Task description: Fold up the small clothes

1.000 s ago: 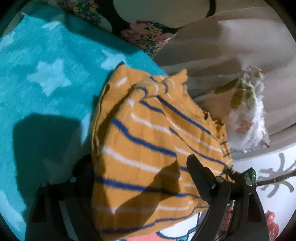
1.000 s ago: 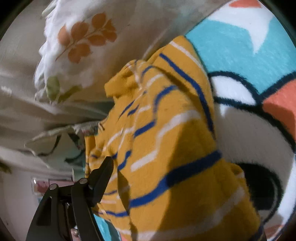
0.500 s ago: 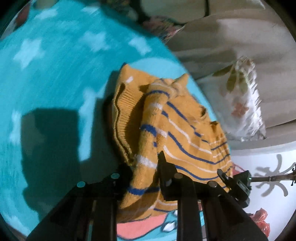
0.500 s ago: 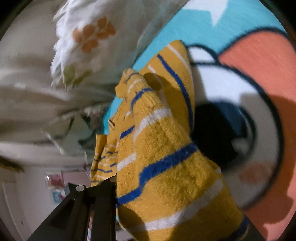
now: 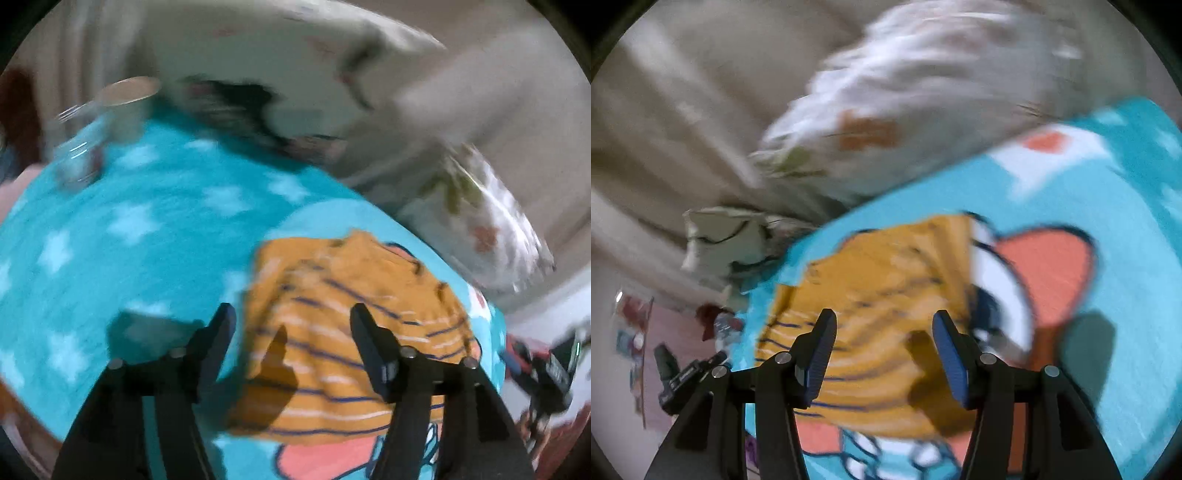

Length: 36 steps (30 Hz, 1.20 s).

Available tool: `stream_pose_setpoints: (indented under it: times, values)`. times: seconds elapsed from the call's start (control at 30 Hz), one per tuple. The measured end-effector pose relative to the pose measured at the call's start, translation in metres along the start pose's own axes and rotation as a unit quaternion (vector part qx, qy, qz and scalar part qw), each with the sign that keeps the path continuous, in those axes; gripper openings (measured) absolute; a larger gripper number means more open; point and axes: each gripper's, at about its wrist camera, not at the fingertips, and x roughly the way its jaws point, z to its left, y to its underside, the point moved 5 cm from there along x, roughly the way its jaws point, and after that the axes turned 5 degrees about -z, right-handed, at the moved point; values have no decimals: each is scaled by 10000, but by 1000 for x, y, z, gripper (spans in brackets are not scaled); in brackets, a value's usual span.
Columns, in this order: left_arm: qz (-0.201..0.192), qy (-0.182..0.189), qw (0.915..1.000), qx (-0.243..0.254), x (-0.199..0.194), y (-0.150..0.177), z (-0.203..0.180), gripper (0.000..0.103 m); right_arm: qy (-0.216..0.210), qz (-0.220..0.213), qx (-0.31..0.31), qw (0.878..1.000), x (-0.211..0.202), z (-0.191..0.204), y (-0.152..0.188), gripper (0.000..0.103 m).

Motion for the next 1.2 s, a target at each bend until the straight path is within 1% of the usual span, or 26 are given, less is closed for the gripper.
stream_pose_setpoints:
  times: [0.07, 0.1, 0.13, 0.17, 0.2, 0.23, 0.3, 0.33, 0.37, 0.4, 0.43, 0.5, 0.53, 0.6, 0.63, 0.67, 0.7, 0.73, 0.8, 0.87, 0.93, 1.0, 1.07, 1.1, 1.17, 1.2]
  values:
    - [216, 197, 9991, 307, 30, -2, -28, 64, -215, 263, -240, 9991, 36, 25, -3, 60]
    - [338, 285, 9982, 412, 48, -3, -37, 64, -237, 400, -357, 9983, 53, 33, -3, 59]
    - [474, 290, 9975, 443, 65, -4, -41, 64, -153, 597, -558, 9965, 80, 42, -2, 58]
    - [618, 233, 9969, 430, 84, -6, -42, 64, -50, 740, -695, 9948, 99, 44, -1, 58]
    - [707, 87, 9967, 402, 105, -11, -36, 64, 54, 851, -786, 9933, 115, 42, -1, 57]
    - [699, -84, 9968, 373, 116, -15, -28, 64, 280, 945, -905, 9910, 135, 39, -3, 57]
    - [700, -291, 9971, 83, 131, -25, -6, 64, 741, 955, -1023, 9874, 156, 26, -10, 56]
    - [714, -265, 9970, -147, 135, -30, 5, 64, 971, 927, -982, 9861, 165, 15, -17, 52]
    - [734, -212, 9959, -492, 139, -38, 21, 64, 1083, 891, -848, 9865, 170, 3, -24, 47]
    - [733, -64, 9949, -693, 140, -42, 27, 64, 1052, 814, -642, 9890, 171, -7, -32, 38]
    - [703, 36, 9937, -868, 139, -47, 34, 64, 963, 742, -393, 9918, 169, -17, -41, 36]
    - [600, -250, 9934, -944, 131, -55, 47, 64, 797, 655, 84, 9946, 163, -32, -55, 36]
    - [552, -367, 9934, -932, 126, -57, 52, 64, 833, 520, 225, 9949, 157, -37, -62, 42]
    - [480, -302, 9930, -1040, 109, -57, 55, 64, 1247, 298, 159, 9916, 143, -44, -69, 54]
    - [419, -283, 9933, -1042, 101, -56, 52, 64, 1233, 199, 222, 9919, 132, -46, -72, 54]
    - [272, -339, 9948, -926, 85, -54, 47, 64, 1113, 176, 299, 9932, 124, -47, -72, 54]
    - [180, -411, 9956, -826, 77, -52, 44, 65, 1007, 138, 322, 9943, 113, -44, -70, 54]
    - [11, -584, 9963, -630, 61, -47, 36, 65, 987, 96, 232, 9948, 103, -39, -67, 54]
    - [-186, -817, 9958, -376, 40, -39, 23, 67, 924, 50, -210, 9955, 81, -19, -55, 54]
    - [-394, -993, 9942, -152, 27, -32, 4, 68, 749, 95, -591, 9954, 66, 1, -36, 54]
    - [-581, -1148, 9917, 20, 12, -23, -11, 71, 457, 319, -872, 9946, 59, 18, -7, 54]
    - [-746, -1258, 9892, 108, 0, -15, -24, 74, 247, 689, -1080, 9915, 63, 25, 27, 54]
    - [-870, -1326, 9872, 157, -15, -5, -35, 74, 332, 1061, -1256, 9858, 73, 18, 57, 54]
    - [-932, -1368, 9860, 185, -22, -2, -40, 74, 501, 1152, -1204, 9847, 78, 6, 68, 53]
    - [-1164, -1501, 9814, 283, -40, 4, -48, 75, 810, 1182, -1087, 9837, 81, -17, 78, 49]
    - [-1280, -1570, 9788, 312, -47, 5, -52, 77, 945, 1127, -1070, 9833, 77, -28, 79, 45]
